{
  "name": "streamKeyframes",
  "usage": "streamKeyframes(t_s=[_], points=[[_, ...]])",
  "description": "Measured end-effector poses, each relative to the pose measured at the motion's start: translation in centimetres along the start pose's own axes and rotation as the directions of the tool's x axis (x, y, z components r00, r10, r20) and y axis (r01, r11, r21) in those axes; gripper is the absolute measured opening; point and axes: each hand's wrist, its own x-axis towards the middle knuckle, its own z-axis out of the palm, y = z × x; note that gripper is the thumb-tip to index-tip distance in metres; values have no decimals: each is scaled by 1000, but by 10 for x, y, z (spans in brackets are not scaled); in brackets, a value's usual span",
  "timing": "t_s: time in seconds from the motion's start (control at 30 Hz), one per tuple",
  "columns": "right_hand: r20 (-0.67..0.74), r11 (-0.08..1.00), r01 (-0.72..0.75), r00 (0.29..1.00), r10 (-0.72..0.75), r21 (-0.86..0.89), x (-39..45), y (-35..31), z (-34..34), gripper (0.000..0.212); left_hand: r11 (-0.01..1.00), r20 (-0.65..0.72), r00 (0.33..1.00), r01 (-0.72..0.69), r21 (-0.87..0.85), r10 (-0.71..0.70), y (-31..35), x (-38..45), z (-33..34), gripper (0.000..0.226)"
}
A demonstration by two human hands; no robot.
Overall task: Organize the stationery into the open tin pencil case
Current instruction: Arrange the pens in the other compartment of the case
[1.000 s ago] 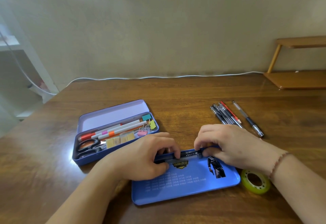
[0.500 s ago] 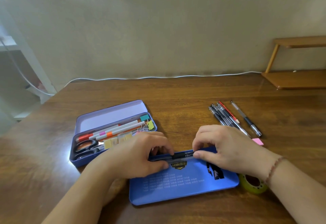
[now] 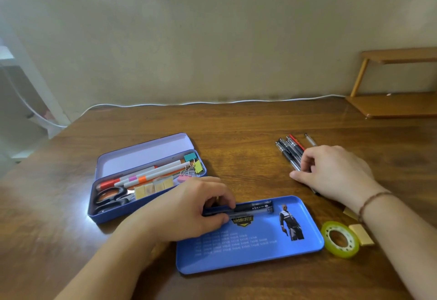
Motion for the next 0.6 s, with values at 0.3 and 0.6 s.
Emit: streamKeyframes(t_s=[0.3, 0.6], points=[[-140, 999, 39, 990, -36, 18, -4, -6, -3, 23, 999, -118, 992, -47, -12, 45, -1, -2, -3, 26], [-404, 586, 645, 764, -502, 491, -49, -40, -9, 11, 991, -712, 688, -109, 83, 136, 2, 2, -1, 29]])
